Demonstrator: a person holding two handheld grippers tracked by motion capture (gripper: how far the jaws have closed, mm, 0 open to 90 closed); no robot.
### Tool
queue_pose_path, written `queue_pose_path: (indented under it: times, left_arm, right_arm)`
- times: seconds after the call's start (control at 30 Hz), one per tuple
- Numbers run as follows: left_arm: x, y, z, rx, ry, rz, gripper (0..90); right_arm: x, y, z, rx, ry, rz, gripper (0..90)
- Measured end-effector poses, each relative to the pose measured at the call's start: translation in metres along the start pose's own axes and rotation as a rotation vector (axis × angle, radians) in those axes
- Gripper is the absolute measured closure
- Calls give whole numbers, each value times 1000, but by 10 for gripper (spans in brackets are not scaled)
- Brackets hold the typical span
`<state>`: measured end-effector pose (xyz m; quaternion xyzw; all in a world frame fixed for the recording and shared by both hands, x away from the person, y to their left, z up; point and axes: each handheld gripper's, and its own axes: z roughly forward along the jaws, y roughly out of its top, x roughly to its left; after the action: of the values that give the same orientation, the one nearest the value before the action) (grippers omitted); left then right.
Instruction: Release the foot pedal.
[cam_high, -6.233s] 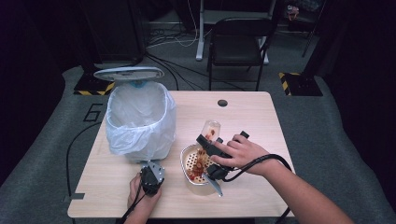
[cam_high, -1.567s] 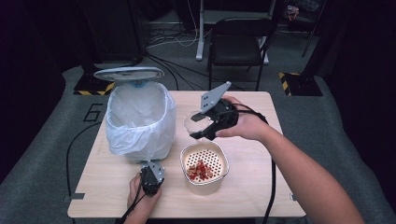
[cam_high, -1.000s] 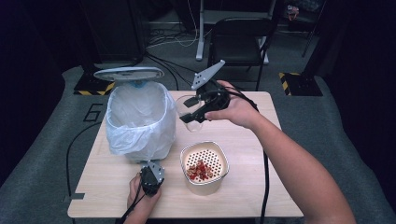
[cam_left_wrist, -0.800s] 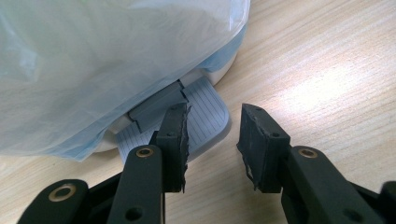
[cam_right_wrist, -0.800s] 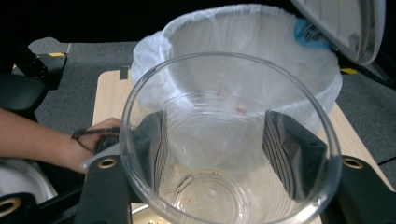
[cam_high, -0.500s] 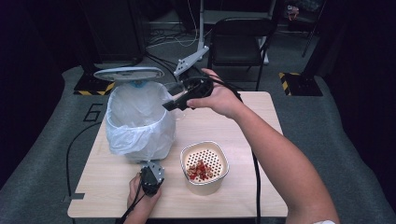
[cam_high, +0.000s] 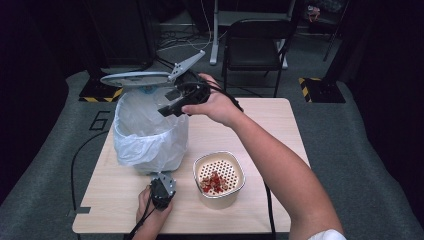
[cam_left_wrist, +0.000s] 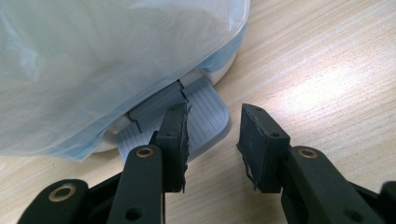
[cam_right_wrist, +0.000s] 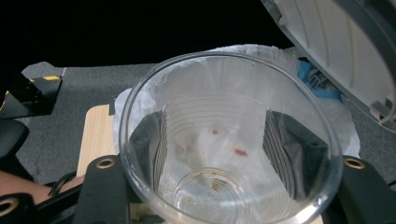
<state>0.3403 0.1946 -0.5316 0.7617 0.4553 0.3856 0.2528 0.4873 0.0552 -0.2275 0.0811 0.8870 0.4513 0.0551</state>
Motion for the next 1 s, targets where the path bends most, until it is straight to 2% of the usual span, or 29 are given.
queue_pose_path:
  times: [0.13, 0.37, 0.57, 0.77, 1.0]
  left_arm:
    - [0, 0, 0, 0, 0, 0, 622]
    - [-1, 0, 0, -4, 9, -3, 622]
    - [0, 0, 0, -4, 9, -3, 623]
    - [0, 0, 0, 0, 1, -1, 623]
    - [0, 0, 0, -1, 1, 1, 622]
  right_arm:
    - [3, 4, 8, -10, 2, -1, 394]
    - [6, 7, 22, -42, -23, 19, 392]
    - [11, 9, 34, -43, -77, 26, 392]
    - [12, 3, 47, -44, -122, 68, 387]
    - [17, -2, 62, -41, -194, 107, 383]
